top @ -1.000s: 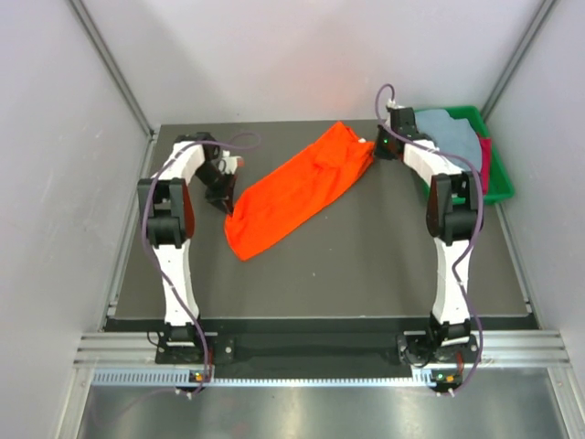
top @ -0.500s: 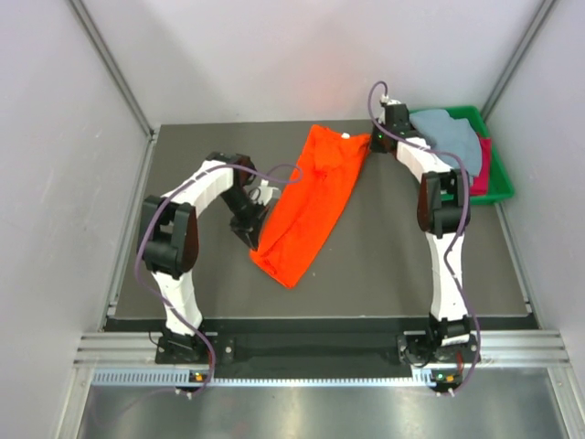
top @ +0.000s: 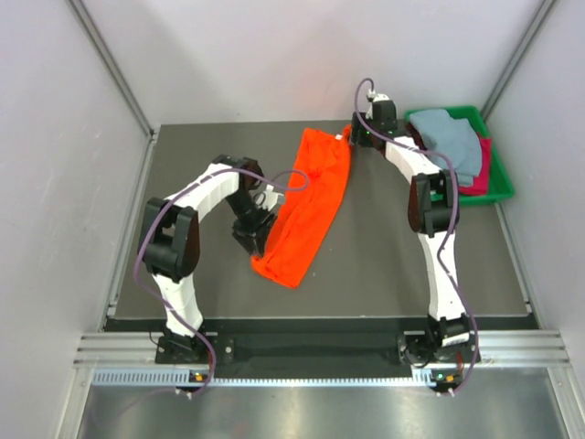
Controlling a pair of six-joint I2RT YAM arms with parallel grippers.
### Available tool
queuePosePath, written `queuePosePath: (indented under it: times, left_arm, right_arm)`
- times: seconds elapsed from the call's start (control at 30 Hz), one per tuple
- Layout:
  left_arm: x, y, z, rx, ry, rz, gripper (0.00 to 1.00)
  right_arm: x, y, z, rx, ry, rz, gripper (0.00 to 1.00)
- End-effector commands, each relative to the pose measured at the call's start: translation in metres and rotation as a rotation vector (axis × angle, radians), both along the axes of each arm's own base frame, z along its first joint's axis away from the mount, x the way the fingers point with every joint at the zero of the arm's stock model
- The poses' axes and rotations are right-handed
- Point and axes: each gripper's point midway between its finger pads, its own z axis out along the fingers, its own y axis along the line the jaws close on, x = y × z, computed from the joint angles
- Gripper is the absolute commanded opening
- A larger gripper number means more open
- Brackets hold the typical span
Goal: Fold and stack the t-shirts
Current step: Fold the tshirt
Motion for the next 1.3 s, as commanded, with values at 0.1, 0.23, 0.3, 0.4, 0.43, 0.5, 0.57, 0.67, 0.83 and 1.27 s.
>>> queuePosePath:
  times: [0.1,0.23,0.3,0.4,0.43,0.5,0.57,0.67,0.83,1.27]
  left_arm:
    - [0.035,0.017,0.027,0.108,-0.202,-0.02,0.57]
    - [0.065,0.019,0.047,0.128,-0.344,-0.003,0.58]
    - [0.073,0.009,0.057,0.077,-0.365,-0.007,0.59]
    - [0.073,-0.008,0.05,-0.001,-0.309,-0.009,0.57]
    - [0.072,-0.011,0.048,-0.015,-0.29,-0.007,0.57]
    - [0.068,-0.023,0.044,-0.079,-0.236,-0.013,0.55]
    - [0.067,-0.032,0.039,-0.124,-0.202,-0.013,0.54]
    - [0.082,-0.043,0.026,-0.176,-0.22,-0.034,0.53]
    - [0.119,-0.055,0.01,-0.196,-0.258,-0.047,0.52]
    - [0.168,-0.085,-0.024,-0.276,-0.225,0.006,0.51]
  right_arm:
    - [-0.016,-0.01,0.079,-0.006,-0.089,-0.024,0.67]
    - [-0.044,-0.02,0.104,0.018,-0.07,-0.036,0.67]
    - [-0.059,-0.021,0.122,0.032,-0.079,-0.034,0.67]
    - [-0.072,-0.014,0.143,0.049,-0.106,-0.012,0.67]
    - [-0.075,-0.008,0.149,0.05,-0.117,0.002,0.67]
    - [-0.078,0.008,0.154,0.085,-0.128,0.075,0.67]
    - [-0.079,0.024,0.144,0.11,-0.107,0.11,0.67]
    - [-0.079,0.044,0.121,0.159,-0.053,0.132,0.67]
    - [-0.082,0.07,0.096,0.184,0.003,0.176,0.66]
    - [-0.103,0.062,0.069,0.155,0.059,0.176,0.67]
